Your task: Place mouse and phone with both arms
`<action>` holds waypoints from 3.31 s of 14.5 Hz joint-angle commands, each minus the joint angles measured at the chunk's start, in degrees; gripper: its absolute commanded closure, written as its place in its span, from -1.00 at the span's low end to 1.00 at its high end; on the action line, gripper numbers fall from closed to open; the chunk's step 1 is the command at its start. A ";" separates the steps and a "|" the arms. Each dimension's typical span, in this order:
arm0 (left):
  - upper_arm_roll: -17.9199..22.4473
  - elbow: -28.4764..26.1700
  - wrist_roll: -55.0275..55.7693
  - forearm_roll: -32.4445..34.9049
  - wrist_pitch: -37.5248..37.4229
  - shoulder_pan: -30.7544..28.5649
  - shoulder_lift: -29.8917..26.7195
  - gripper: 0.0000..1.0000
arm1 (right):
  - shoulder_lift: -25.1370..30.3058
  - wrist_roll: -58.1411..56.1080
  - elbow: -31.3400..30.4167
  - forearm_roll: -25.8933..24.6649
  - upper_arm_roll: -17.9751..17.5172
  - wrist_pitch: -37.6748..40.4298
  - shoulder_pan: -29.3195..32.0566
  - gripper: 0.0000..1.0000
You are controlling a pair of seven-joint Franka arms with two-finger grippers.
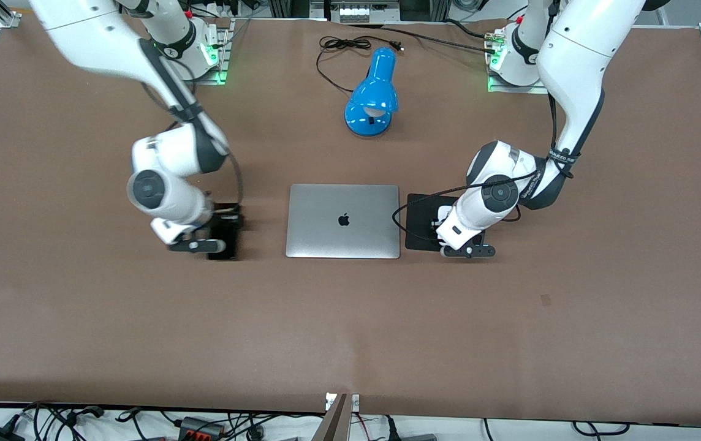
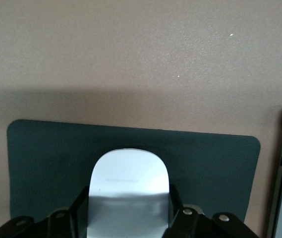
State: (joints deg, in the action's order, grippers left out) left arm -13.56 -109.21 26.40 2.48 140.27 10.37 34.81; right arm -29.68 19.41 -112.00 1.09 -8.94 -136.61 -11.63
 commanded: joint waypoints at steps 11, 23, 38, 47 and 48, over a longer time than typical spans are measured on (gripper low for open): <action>0.99 11.51 0.76 1.04 -20.68 -2.63 -5.81 -1.00 | -5.65 5.63 1.78 0.40 0.32 -3.75 -3.49 0.40; 1.87 41.85 -16.73 5.09 -48.31 -10.62 -13.63 -1.00 | 16.29 5.20 2.05 0.67 0.50 14.13 3.62 -1.00; 8.98 15.03 -19.01 -4.15 -44.85 -11.08 -35.84 -1.00 | 39.17 -18.89 -8.04 0.84 3.83 35.72 16.90 -1.00; 8.90 13.31 -20.51 -3.71 -46.14 -10.81 -36.66 -1.00 | 38.47 -17.83 1.42 0.76 8.15 40.73 17.44 -1.00; 8.81 13.66 -20.51 -3.71 -46.23 -10.81 -36.22 -1.00 | 37.43 -18.01 3.00 0.58 7.80 39.77 17.08 -1.00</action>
State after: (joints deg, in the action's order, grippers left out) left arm -4.85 -96.11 7.33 -0.50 94.74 -0.68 -1.45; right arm 8.42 1.35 -112.28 1.17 -0.41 -97.33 5.81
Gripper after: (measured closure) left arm 0.000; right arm 0.000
